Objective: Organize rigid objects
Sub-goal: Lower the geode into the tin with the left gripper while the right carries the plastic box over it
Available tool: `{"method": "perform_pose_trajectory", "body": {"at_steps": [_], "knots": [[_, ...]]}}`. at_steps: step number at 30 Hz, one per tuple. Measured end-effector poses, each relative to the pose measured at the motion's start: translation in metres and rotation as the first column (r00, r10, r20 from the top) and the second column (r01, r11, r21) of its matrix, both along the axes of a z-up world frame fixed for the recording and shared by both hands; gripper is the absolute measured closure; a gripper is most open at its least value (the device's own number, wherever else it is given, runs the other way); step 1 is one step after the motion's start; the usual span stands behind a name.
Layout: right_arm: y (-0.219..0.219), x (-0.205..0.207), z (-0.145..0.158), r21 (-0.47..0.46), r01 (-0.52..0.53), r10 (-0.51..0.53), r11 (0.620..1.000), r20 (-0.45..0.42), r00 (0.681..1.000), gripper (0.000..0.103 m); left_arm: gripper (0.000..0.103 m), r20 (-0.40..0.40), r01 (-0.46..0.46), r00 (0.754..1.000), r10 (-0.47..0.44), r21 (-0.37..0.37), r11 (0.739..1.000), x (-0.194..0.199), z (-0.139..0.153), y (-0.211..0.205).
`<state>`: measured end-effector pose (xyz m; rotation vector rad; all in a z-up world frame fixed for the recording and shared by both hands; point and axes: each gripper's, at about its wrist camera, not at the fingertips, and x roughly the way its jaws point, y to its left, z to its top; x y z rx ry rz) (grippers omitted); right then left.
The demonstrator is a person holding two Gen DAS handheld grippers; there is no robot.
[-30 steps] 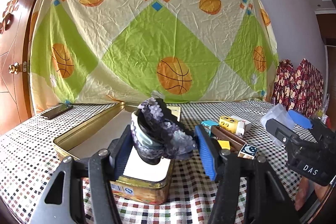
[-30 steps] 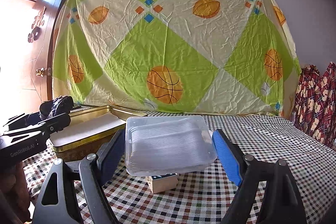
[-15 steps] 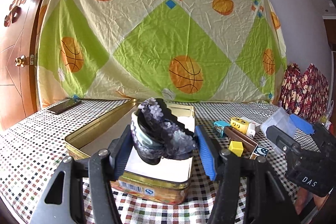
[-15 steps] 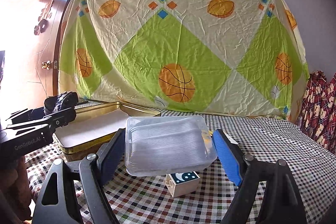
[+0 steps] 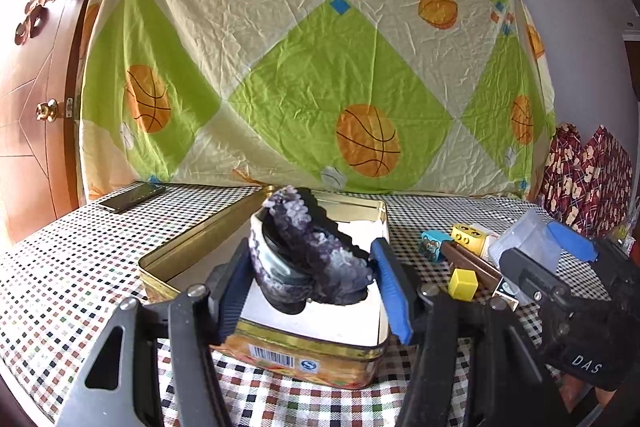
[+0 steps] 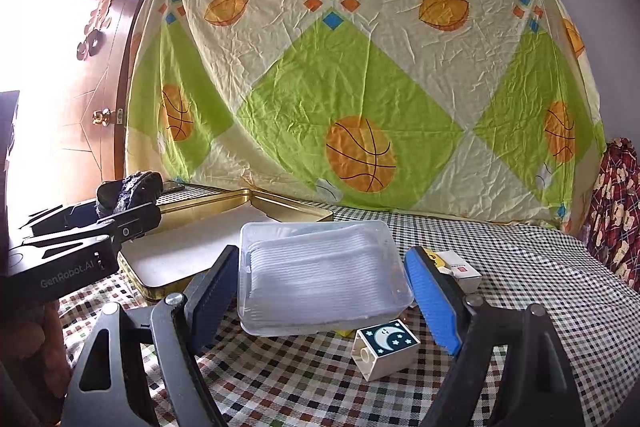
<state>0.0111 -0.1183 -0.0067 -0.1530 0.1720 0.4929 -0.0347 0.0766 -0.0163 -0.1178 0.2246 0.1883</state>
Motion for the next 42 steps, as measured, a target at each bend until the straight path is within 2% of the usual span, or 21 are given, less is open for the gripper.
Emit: {"method": "perform_pose_trajectory", "body": {"at_steps": [26,42], "knots": [[0.042,-0.001,0.002,-0.027,-0.110,0.108,0.994,-0.058,0.992,0.019,0.044,-0.057,-0.033,0.998,0.029,-0.054,0.998,0.005,-0.002,0.033],[0.054,0.002,0.002,-0.028,-0.163,0.160,0.986,-0.097,0.982,0.019,0.044,-0.091,-0.038,0.995,0.033,-0.059,0.998,0.013,-0.002,0.044]]}}
